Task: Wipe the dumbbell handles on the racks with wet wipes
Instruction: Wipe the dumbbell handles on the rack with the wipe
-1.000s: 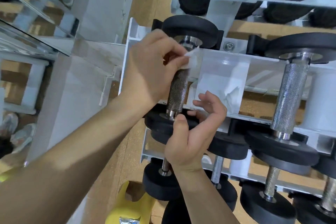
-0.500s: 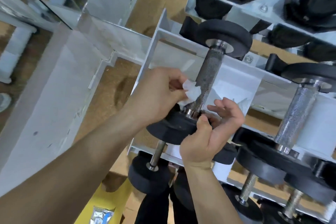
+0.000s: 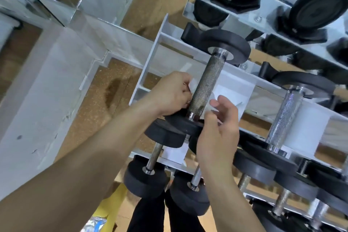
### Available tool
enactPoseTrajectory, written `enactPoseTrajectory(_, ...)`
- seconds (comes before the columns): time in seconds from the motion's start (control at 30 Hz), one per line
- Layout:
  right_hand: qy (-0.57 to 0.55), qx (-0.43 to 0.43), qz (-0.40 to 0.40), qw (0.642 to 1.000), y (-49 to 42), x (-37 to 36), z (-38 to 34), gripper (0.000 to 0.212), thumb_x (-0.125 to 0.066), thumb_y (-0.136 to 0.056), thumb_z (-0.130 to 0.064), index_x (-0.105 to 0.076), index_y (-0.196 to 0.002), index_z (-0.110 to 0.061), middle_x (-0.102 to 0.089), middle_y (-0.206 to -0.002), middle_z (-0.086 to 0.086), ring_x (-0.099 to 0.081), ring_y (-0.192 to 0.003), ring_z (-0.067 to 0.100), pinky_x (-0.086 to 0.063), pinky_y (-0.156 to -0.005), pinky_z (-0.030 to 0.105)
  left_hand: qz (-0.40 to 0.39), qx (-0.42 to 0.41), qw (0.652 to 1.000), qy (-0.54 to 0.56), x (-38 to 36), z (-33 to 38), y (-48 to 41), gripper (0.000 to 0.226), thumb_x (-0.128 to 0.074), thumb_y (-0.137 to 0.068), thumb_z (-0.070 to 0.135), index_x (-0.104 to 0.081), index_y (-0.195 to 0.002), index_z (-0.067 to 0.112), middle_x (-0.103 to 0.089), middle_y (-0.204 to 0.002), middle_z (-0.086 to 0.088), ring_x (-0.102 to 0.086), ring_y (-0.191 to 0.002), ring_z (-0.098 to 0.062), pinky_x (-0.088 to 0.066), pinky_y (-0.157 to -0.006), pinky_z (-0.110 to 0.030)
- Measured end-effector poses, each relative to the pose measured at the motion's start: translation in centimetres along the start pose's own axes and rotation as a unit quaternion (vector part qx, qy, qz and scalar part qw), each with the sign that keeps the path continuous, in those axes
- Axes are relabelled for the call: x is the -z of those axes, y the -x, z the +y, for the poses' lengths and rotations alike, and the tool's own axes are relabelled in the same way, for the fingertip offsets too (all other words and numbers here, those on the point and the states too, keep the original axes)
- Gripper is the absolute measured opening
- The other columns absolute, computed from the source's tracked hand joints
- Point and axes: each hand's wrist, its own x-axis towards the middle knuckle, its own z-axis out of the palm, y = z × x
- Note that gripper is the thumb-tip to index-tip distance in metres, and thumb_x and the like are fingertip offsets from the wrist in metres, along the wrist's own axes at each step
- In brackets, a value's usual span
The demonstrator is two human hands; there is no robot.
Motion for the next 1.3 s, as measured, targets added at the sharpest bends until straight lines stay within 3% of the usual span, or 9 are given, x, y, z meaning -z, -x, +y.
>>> enactPoseTrajectory(0.2,0.043,-0.007,-0.01,0.999,-5.2,-1.2,-3.4,0.012,-0.057,-0.091,-0.034,-0.064,-0.095,-0.025,-0.066,-0.088,-0.009,-0.059,-0.076,0.006,-0.044,-0.075,0.028,0.052,0.022,0.995,0.077,-0.6,0.5,0.5,0.025,-0.052,-0.093,-0.013,-0.067,-0.089,0.006,-0.072,-0.067,-0.004,-0.068,-0.062,-0.016,-0.06,-0.063,-0.03)
enactPoseTrajectory(0.27,0.06,0.007,-0.047,0.997,-7.3,-1.3,-4.2,0.033,-0.063,-0.093,-0.034,-0.052,-0.066,-0.02,-0.049,-0.054,-0.015,-0.043,-0.052,0.006,-0.035,-0.059,0.025,0.095,0.026,0.993,0.068,-0.9,0.5,0.4,0.027,-0.053,-0.094,-0.009,-0.071,-0.087,0.01,-0.073,-0.069,-0.005,-0.07,-0.07,-0.025,-0.06,-0.072,-0.038)
enactPoseTrajectory(0.37,0.058,0.018,-0.083,0.995,-9.1,-1.6,-4.7,0.051,-0.076,-0.087,-0.038,-0.043,-0.053,-0.02,-0.037,-0.043,-0.014,-0.035,-0.046,0.009,-0.031,-0.054,0.026,0.146,0.027,0.987,0.065,-1.2,0.5,0.6,0.038,-0.051,-0.094,-0.005,-0.065,-0.072,0.022,-0.065,-0.056,0.008,-0.065,-0.064,-0.017,-0.055,-0.07,-0.032)
enactPoseTrajectory(0.57,-0.155,-0.099,-0.214,0.959,-10.2,-1.5,-4.7,0.014,-0.066,-0.097,-0.016,-0.072,-0.09,-0.006,-0.074,-0.089,0.015,-0.07,-0.086,0.023,-0.058,-0.084,0.037,0.28,-0.007,0.955,0.102,-2.2,-0.3,1.5,0.016,-0.063,-0.094,0.007,-0.074,-0.097,0.019,-0.077,-0.086,0.004,-0.073,-0.081,-0.012,-0.061,-0.08,-0.039)
enactPoseTrajectory(0.8,-0.232,-0.148,-0.197,0.941,-10.4,-0.2,-3.2,0.038,-0.049,-0.105,-0.031,-0.067,-0.118,-0.001,-0.071,-0.12,0.022,-0.066,-0.117,0.037,-0.054,-0.101,0.045,0.334,-0.101,0.937,0.021,-2.7,2.8,0.8,0.014,-0.071,-0.092,0.019,-0.079,-0.101,0.026,-0.072,-0.086,0.02,-0.067,-0.084,0.004,-0.055,-0.081,-0.019)
enactPoseTrajectory(0.9,-0.246,-0.174,-0.153,0.941,-9.0,-1.2,-2.4,0.037,-0.046,-0.106,-0.037,-0.072,-0.111,-0.011,-0.074,-0.111,0.012,-0.069,-0.108,0.026,-0.052,-0.1,0.04,0.354,-0.129,0.926,-0.023,-1.9,4.8,-0.6,0.014,-0.071,-0.092,0.023,-0.079,-0.103,0.028,-0.07,-0.085,0.022,-0.065,-0.084,0.005,-0.048,-0.075,-0.007)
enactPoseTrajectory(1.07,-0.221,-0.164,-0.09,0.957,-8.2,-2.0,-2.5,0.03,-0.052,-0.099,-0.019,-0.071,-0.075,-0.018,-0.065,-0.078,0.004,-0.057,-0.072,0.015,-0.044,-0.071,0.034,0.305,-0.119,0.94,-0.099,-0.9,4.6,0.5,0.013,-0.074,-0.09,0.024,-0.079,-0.101,0.029,-0.07,-0.093,0.018,-0.065,-0.087,0.001,-0.053,-0.085,-0.022)
enactPoseTrajectory(1.13,-0.234,-0.177,-0.073,0.953,-8.4,-1.9,-2.7,0.028,-0.051,-0.098,-0.016,-0.075,-0.085,-0.013,-0.075,-0.086,0.006,-0.064,-0.074,0.014,-0.05,-0.074,0.034,0.242,-0.103,0.954,-0.143,-0.9,3.5,2.7,0.012,-0.076,-0.087,0.022,-0.079,-0.096,0.029,-0.072,-0.095,0.011,-0.067,-0.088,-0.007,-0.056,-0.086,-0.032)
enactPoseTrajectory(1.3,-0.272,-0.231,-0.052,0.933,-7.8,-1.5,-2.1,0.029,-0.05,-0.101,-0.024,-0.065,-0.125,-0.017,-0.076,-0.107,0.008,-0.064,-0.088,0.021,-0.052,-0.093,0.041,0.178,-0.062,0.964,-0.185,-0.5,3.2,4.9,0.015,-0.079,-0.084,0.022,-0.075,-0.081,0.036,-0.068,-0.078,0.022,-0.064,-0.081,0.007,-0.051,-0.071,-0.01)
